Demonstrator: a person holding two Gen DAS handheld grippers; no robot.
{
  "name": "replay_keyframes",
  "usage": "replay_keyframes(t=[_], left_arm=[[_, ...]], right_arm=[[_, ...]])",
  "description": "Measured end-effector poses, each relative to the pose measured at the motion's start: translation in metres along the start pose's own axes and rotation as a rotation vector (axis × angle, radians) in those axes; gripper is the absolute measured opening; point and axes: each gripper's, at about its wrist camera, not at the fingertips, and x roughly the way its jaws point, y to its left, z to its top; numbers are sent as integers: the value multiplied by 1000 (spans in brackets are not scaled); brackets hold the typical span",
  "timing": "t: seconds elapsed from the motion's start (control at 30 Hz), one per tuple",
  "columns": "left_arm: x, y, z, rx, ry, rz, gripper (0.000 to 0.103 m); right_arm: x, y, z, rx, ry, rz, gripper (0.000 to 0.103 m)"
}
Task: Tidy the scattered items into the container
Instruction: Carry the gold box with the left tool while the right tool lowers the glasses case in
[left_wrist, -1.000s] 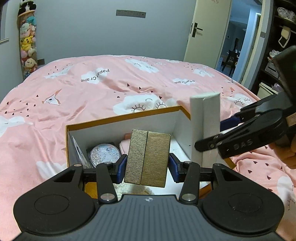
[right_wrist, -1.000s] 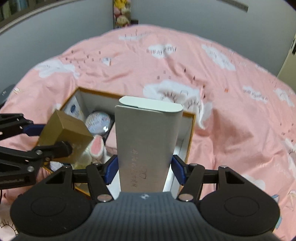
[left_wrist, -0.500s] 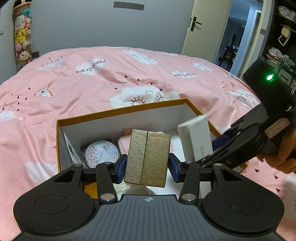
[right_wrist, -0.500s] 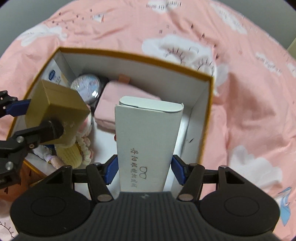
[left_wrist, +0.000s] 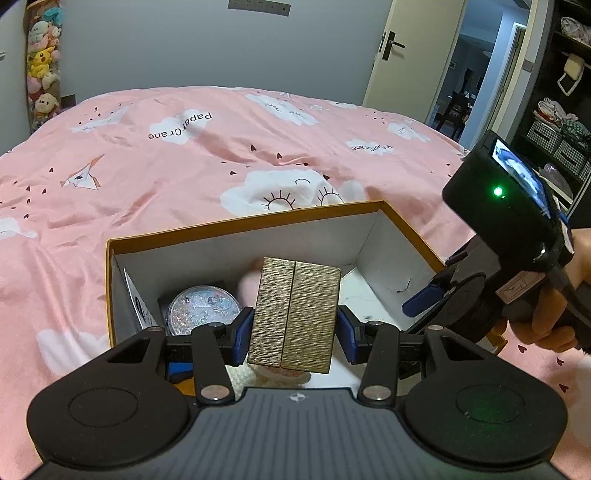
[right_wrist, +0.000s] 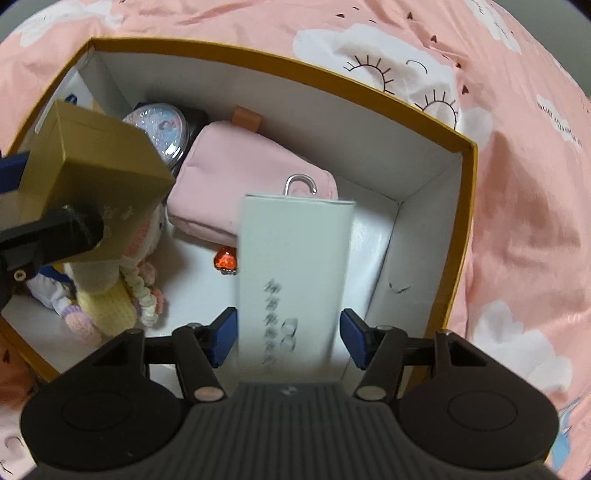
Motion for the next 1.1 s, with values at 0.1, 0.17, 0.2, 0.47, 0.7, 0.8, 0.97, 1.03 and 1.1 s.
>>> replay_keyframes(t=[0.1,0.17,0.2,0.47,0.7,0.8,0.97,1.03,1.1], left_arm=[[3,2,0,-3,7,2,54],[5,3,0,-2,12,5,54],[5,3,0,0,14,6,54],[11,0,4,17,23,16,54],[30,4,20,10,57,-7,54],[43,0,27,27,76,-19,54],[69,-3,32,21,131,0,54],[76,-1,31,16,152,26,54],[79,-1,28,22,159,46,54]], right_arm=[[-3,-5,1,-16,-4,12,65],[-10,-6,-1,-53,-37,27,66],[-13,-6,-1,-79,-61,30,66],[-22,4,12,-347,-261,13,63],[-1,6,28,-404,-231,22,51],[-1,2,27,-398,-236,24,50],[3,-5,27,-373,-202,-14,44],[8,-11,28,-343,-157,-37,36],[10,-18,28,-317,-139,-14,26]])
